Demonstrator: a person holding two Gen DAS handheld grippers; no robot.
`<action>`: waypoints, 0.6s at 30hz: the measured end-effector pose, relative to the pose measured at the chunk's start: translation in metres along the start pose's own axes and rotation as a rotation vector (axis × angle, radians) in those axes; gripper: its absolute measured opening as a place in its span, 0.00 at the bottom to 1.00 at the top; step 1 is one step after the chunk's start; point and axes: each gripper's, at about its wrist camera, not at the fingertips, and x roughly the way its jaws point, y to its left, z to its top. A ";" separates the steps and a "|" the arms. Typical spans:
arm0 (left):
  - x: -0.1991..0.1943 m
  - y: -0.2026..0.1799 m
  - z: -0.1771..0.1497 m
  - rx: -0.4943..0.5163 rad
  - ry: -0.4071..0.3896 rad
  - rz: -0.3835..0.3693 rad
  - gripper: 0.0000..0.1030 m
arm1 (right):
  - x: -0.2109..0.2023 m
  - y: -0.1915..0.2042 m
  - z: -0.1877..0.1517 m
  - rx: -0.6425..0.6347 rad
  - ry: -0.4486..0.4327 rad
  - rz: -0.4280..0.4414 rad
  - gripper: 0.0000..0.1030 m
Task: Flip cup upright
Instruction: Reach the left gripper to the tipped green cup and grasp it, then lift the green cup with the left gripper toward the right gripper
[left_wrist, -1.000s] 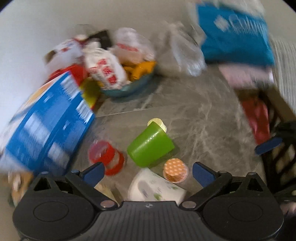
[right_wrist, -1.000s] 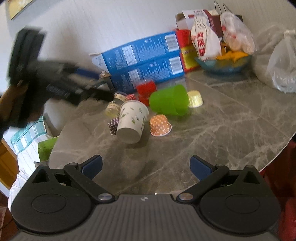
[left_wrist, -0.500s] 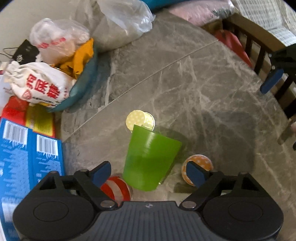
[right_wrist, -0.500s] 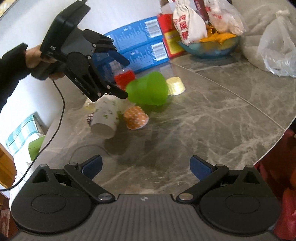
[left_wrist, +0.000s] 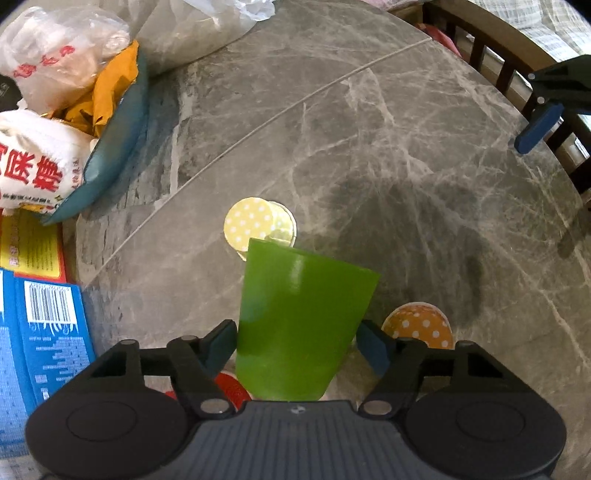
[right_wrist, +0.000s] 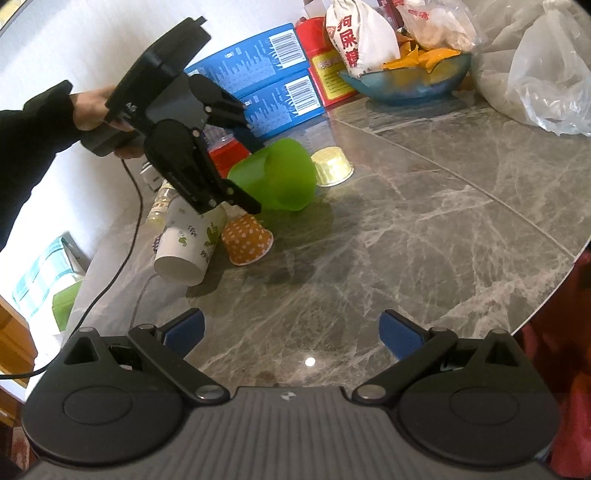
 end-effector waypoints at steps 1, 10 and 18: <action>0.002 0.001 0.001 0.002 0.002 0.000 0.71 | 0.000 0.000 0.000 0.000 -0.003 0.003 0.99; 0.002 0.007 0.004 -0.071 -0.020 -0.007 0.67 | -0.003 -0.004 0.001 0.023 -0.020 0.022 0.99; -0.039 0.005 -0.015 -0.221 -0.059 0.028 0.67 | -0.007 -0.001 0.008 0.061 -0.045 0.049 0.99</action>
